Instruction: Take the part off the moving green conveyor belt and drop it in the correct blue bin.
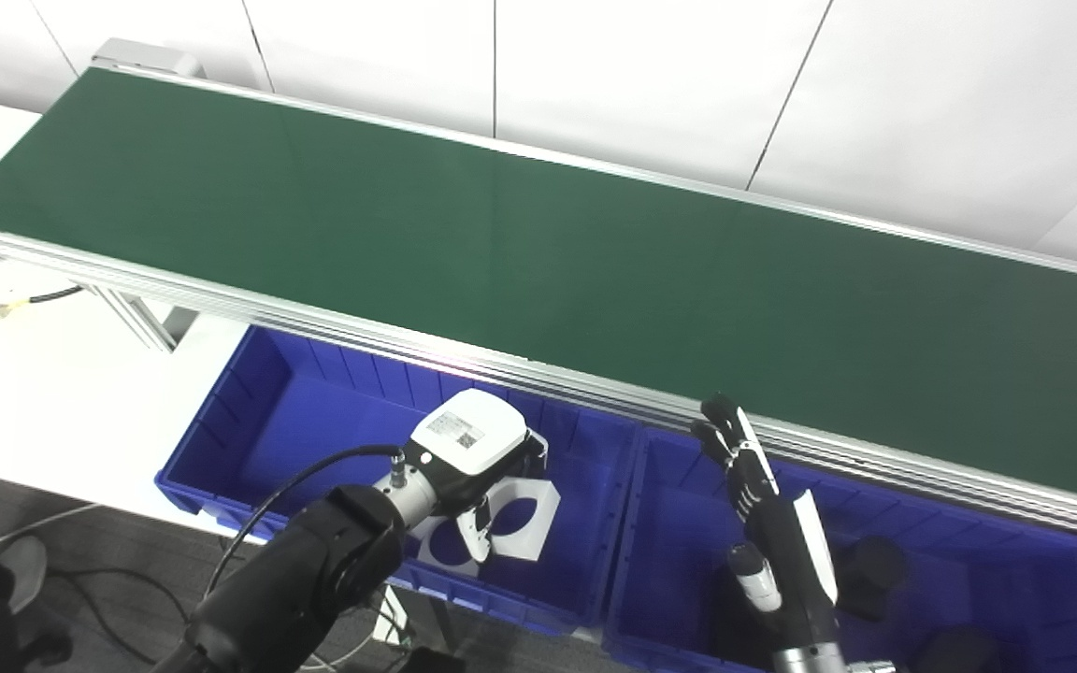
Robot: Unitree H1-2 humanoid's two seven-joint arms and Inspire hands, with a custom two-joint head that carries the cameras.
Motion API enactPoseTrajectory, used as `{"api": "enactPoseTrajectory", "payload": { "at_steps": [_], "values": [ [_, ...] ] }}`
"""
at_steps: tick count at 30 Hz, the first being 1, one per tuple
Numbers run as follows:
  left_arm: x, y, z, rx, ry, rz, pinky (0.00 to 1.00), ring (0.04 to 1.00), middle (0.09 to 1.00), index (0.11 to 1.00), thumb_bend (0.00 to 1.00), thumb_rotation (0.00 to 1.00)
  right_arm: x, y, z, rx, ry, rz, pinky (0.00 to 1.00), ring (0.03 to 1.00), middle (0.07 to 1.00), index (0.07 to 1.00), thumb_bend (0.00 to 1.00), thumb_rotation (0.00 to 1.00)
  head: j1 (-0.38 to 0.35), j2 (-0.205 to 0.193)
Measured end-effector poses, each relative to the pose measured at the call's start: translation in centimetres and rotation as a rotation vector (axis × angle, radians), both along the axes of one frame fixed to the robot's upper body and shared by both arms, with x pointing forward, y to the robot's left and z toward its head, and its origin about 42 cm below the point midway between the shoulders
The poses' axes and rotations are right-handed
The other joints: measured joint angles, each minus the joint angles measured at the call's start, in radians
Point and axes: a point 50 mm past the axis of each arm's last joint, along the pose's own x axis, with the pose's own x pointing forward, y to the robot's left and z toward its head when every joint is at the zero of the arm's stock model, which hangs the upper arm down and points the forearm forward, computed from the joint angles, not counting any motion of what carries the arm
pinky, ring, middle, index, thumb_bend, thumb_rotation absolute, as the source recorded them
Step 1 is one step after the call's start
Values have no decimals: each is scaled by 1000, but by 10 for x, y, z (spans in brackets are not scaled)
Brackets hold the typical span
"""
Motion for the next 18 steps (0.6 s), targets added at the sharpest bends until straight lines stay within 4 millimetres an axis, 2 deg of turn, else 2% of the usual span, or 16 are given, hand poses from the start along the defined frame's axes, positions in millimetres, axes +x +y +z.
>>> {"api": "enactPoseTrajectory", "payload": {
  "at_steps": [6,15,18],
  "values": [
    [-4,1,-15,-10,-39,-3,317,394,467,515,503,0,0,1,0,0,0,1,916,908,956,978,871,1000,-6,-2],
    [-1,2,-12,-46,-98,9,343,400,482,500,503,0,0,2,0,-7,-2,5,922,919,961,986,878,1000,-18,-6],
    [0,4,-11,-75,-117,30,323,387,467,523,501,0,0,2,0,-7,-1,7,922,916,959,986,871,1000,-21,-8]
  ]
}}
